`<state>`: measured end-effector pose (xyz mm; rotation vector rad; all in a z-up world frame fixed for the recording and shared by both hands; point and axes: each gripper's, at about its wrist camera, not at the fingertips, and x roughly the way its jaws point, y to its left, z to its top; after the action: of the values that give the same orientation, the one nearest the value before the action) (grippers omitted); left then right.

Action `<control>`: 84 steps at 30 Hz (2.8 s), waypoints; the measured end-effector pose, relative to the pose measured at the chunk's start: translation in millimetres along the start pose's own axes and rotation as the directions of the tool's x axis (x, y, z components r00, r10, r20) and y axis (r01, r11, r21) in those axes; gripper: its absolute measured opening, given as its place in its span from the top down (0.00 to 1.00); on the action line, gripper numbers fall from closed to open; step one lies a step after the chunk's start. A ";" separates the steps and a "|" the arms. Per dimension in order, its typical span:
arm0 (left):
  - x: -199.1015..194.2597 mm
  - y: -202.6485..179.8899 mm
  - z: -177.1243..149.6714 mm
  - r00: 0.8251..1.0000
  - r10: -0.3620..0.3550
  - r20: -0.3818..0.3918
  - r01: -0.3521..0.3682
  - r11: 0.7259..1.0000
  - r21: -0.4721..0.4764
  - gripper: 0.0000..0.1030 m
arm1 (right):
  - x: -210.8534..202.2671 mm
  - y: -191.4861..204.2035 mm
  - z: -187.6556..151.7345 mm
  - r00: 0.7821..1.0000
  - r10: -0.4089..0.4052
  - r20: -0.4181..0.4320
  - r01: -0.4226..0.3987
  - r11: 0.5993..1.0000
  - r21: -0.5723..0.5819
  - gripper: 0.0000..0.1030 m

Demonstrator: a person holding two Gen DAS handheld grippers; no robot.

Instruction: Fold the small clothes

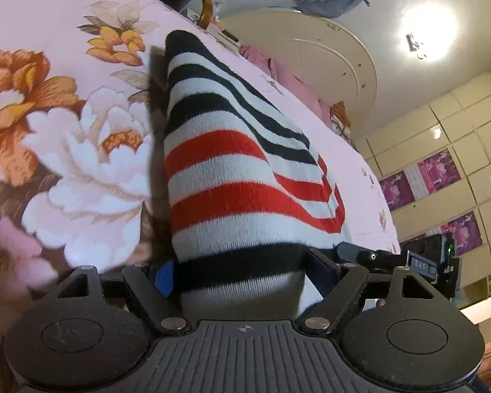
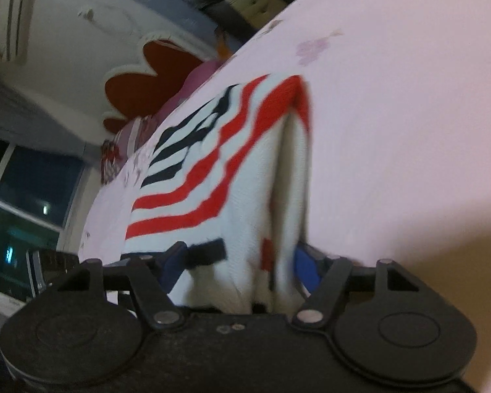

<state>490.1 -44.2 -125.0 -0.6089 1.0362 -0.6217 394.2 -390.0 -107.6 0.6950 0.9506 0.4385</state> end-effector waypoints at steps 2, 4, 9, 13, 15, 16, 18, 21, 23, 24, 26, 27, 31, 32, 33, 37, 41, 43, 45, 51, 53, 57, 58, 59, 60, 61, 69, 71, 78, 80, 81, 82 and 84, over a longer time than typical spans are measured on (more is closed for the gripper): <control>4.5 -4.4 3.0 1.000 0.016 -0.003 -0.016 1.000 0.018 0.23 | 4.4 4.0 5.7 1.000 0.000 0.008 0.000 1.000 -0.014 0.35; 7.3 -10.7 3.8 0.999 0.041 -0.007 -0.040 0.998 0.048 0.25 | 8.0 6.1 8.2 1.000 -0.012 0.024 0.012 0.999 -0.031 0.44; 6.9 -11.9 6.2 0.998 0.055 -0.025 -0.052 0.995 0.090 0.30 | -6.6 -10.2 13.2 1.000 0.001 0.004 -0.001 1.000 -0.016 0.58; 6.5 -10.9 6.8 0.998 0.051 -0.022 -0.049 0.995 0.092 0.30 | -5.3 -11.7 17.9 1.000 0.005 0.014 -0.004 1.000 -0.030 0.52; 5.3 -8.8 6.9 0.999 0.041 -0.021 -0.039 0.995 0.090 0.30 | -4.5 -10.6 18.9 1.000 0.005 0.018 -0.004 0.999 -0.035 0.50; 4.0 -7.0 6.4 0.999 0.037 -0.021 -0.035 0.995 0.090 0.30 | -5.5 -10.3 19.7 1.000 -0.001 0.011 0.001 0.999 -0.042 0.52; 1.9 -4.7 5.7 0.999 0.029 -0.021 -0.027 0.996 0.089 0.30 | -13.8 -10.4 21.2 1.000 -0.023 -0.012 0.022 0.997 -0.069 0.54; 0.5 -2.5 4.2 1.000 0.019 -0.011 -0.018 0.996 0.087 0.30 | -28.7 -17.6 23.6 0.999 -0.039 -0.028 0.037 0.997 -0.066 0.48; -0.4 -1.3 3.2 1.000 0.015 -0.006 -0.014 0.996 0.085 0.30 | -33.2 -26.0 23.6 0.999 -0.015 -0.045 0.013 0.999 -0.039 0.46; -0.4 -1.2 3.6 1.000 0.013 -0.005 -0.013 0.996 0.086 0.30 | -31.2 -30.0 23.3 0.998 0.004 -0.056 -0.006 1.000 -0.024 0.46; 0.3 -2.2 4.4 1.000 0.014 -0.008 -0.014 0.996 0.089 0.30 | -24.1 -31.9 26.3 0.998 0.038 -0.049 -0.038 0.999 -0.012 0.49; 0.5 -2.9 5.3 1.000 0.019 -0.007 -0.018 0.995 0.093 0.30 | -18.8 -28.8 28.8 0.998 0.041 -0.044 -0.042 0.999 -0.016 0.50; 2.0 -10.7 1.1 0.999 0.044 0.016 -0.046 0.987 0.157 0.37 | -7.9 -8.0 30.7 0.999 -0.032 -0.002 0.032 0.993 -0.116 0.58; 2.1 -12.0 0.1 0.999 0.045 0.023 -0.048 0.984 0.169 0.39 | -9.9 -6.8 29.2 0.999 -0.044 0.002 0.044 0.990 -0.131 0.62; 2.1 -13.0 -0.4 0.999 0.045 0.030 -0.049 0.984 0.173 0.41 | -12.9 -6.5 28.0 1.000 -0.026 -0.003 0.025 0.987 -0.159 0.64; -6.4 -14.3 -0.3 0.998 0.031 0.049 -0.040 0.982 0.184 0.45 | -23.1 1.7 24.1 0.998 -0.057 0.028 0.061 0.979 -0.194 0.66; -27.6 -14.4 2.9 0.997 0.008 0.073 -0.022 0.981 0.193 0.48 | -28.1 21.6 21.9 0.996 -0.065 0.062 0.077 0.969 -0.233 0.67; -48.3 -13.8 5.6 0.996 0.002 0.094 -0.021 0.978 0.208 0.48 | -31.0 36.6 20.0 0.997 -0.054 0.062 0.069 0.960 -0.270 0.67; -74.0 -10.5 8.6 0.994 0.002 0.112 -0.026 0.976 0.214 0.48 | -31.0 55.4 15.8 0.997 -0.047 0.061 0.064 0.950 -0.305 0.67; -163.6 18.1 6.1 0.984 0.031 0.178 -0.074 0.968 0.239 0.48 | -19.9 121.4 -2.5 0.997 -0.003 0.077 0.032 0.929 -0.370 0.67; -196.9 37.8 2.4 0.980 0.038 0.196 -0.084 0.970 0.227 0.48 | -12.5 145.0 -12.5 0.997 0.014 0.075 0.016 0.922 -0.387 0.67; -256.1 82.6 -13.0 0.974 0.083 0.212 -0.128 0.970 0.205 0.48 | 10.5 181.4 -34.9 0.998 0.042 0.041 -0.021 0.906 -0.423 0.67; -268.2 95.3 -17.4 0.972 0.096 0.217 -0.139 0.971 0.195 0.48 | 19.6 187.7 -41.2 0.998 0.048 0.028 -0.031 0.904 -0.427 0.67; -278.9 107.4 -23.1 0.970 0.106 0.220 -0.147 0.972 0.183 0.48 | 29.2 192.8 -47.5 0.998 0.054 0.015 -0.043 0.904 -0.425 0.67; -291.1 121.0 -28.6 0.968 0.117 0.224 -0.157 0.973 0.168 0.48 | 37.4 196.2 -51.5 0.998 0.059 0.002 -0.052 0.904 -0.424 0.67; -301.6 134.1 -34.2 0.966 0.128 0.226 -0.165 0.975 0.151 0.48 | 47.6 200.0 -56.4 0.998 0.063 -0.014 -0.063 0.907 -0.416 0.67; -328.8 219.5 -80.5 0.954 0.182 0.236 -0.186 0.983 -0.006 0.45 | 104.8 197.0 -90.9 0.995 0.024 -0.100 -0.058 0.932 -0.358 0.66; -326.2 221.6 -83.5 0.952 0.180 0.247 -0.184 0.983 -0.007 0.42 | 103.6 178.5 -90.5 0.995 0.034 -0.096 -0.061 0.955 -0.292 0.64; -359.7 203.4 -93.3 0.915 0.242 0.321 -0.266 0.963 0.032 0.39 | 47.3 159.8 -71.1 0.998 0.011 0.054 0.002 0.973 -0.232 0.27; -368.6 186.3 -89.5 0.899 0.249 0.360 -0.296 0.952 0.081 0.39 | 38.8 148.0 -57.1 0.998 0.029 0.054 -0.019 0.984 -0.178 0.35; -367.2 176.0 -83.8 0.895 0.240 0.375 -0.305 0.944 0.124 0.39 | 39.5 143.2 -50.5 0.998 0.031 0.052 -0.022 0.987 -0.157 0.39; -365.2 166.1 -78.1 0.895 0.232 0.382 -0.312 0.936 0.162 0.39 | 42.9 140.3 -44.1 0.998 0.036 0.050 -0.029 0.990 -0.135 0.49; -353.4 149.1 -71.0 0.906 0.222 0.361 -0.324 0.912 0.253 0.39 | 52.0 136.4 -36.0 0.998 0.048 0.048 -0.043 0.994 -0.104 0.59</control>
<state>319.6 299.0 -51.8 -0.2672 0.6775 -0.4013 384.7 -249.2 -55.6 0.6326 0.8604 0.5045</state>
